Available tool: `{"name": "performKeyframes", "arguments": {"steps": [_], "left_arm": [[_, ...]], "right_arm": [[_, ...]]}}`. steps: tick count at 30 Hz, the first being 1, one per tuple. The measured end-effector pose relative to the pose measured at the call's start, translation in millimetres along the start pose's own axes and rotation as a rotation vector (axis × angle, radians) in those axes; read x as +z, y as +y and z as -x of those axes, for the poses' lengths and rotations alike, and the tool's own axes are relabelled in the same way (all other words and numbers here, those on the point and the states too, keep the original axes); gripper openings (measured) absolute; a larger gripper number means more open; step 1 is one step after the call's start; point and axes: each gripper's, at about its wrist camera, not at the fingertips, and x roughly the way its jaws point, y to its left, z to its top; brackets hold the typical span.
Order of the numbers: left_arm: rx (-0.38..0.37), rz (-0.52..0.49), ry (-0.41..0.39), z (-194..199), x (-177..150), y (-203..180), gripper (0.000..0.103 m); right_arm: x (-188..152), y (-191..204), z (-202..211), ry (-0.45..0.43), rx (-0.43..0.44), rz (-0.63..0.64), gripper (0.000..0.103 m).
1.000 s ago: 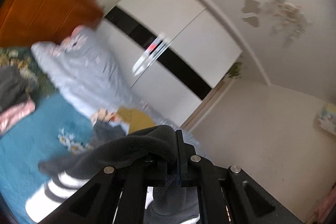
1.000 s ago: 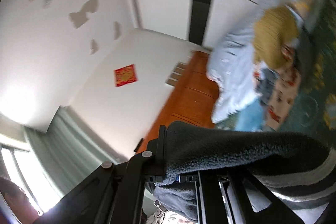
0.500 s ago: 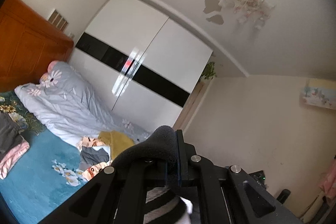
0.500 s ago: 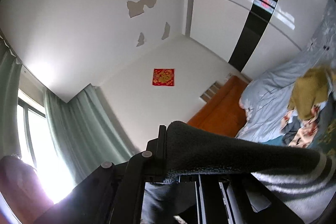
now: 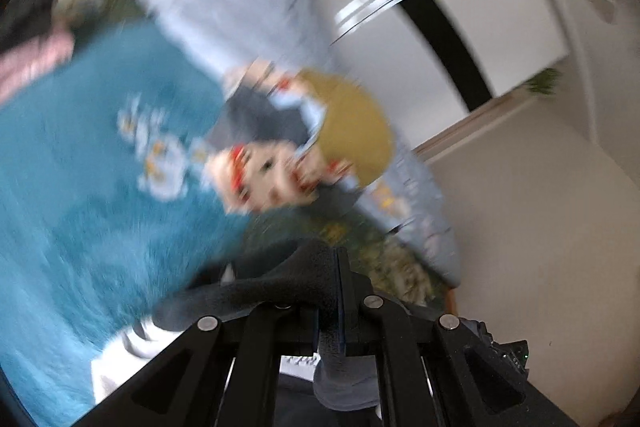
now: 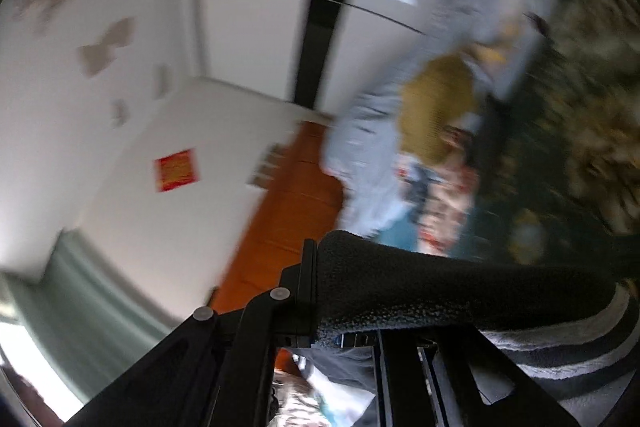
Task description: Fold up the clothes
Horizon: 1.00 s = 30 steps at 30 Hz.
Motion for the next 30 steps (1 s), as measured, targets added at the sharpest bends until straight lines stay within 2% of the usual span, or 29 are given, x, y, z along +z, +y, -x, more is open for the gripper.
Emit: {"name": "performKeyframes", "arguments": {"steps": [2, 7, 13, 16, 25, 28, 30], "left_arm": [[0.028, 0.064, 0.057, -38.2, -5.3, 26.0, 0.006], [0.034, 0.129, 0.085, -73.0, 0.6, 49.0, 0.006], [0.059, 0.179, 0.131, -119.0, 15.5, 67.0, 0.006], [0.100, 0.182, 0.163, -140.8, 16.3, 75.6, 0.006], [0.076, 0.234, 0.198, -154.4, 11.0, 94.7, 0.009], [0.076, 0.233, 0.207, -153.3, 10.2, 92.7, 0.015], [0.068, 0.222, 0.214, -150.6, 9.3, 88.3, 0.031]], "right_arm": [[5.0, -26.8, -9.6, 0.012, -0.073, -0.030, 0.007], [19.6, -86.8, -28.8, 0.002, -0.149, -0.141, 0.007], [36.9, -128.7, -51.1, -0.034, -0.196, -0.226, 0.007], [41.8, -142.0, -60.9, -0.038, -0.241, -0.241, 0.007], [48.0, -168.1, -69.7, -0.041, -0.314, -0.277, 0.007], [47.4, -168.2, -69.8, -0.040, -0.320, -0.278, 0.008], [47.3, -164.9, -69.4, -0.037, -0.323, -0.272, 0.008]]}}
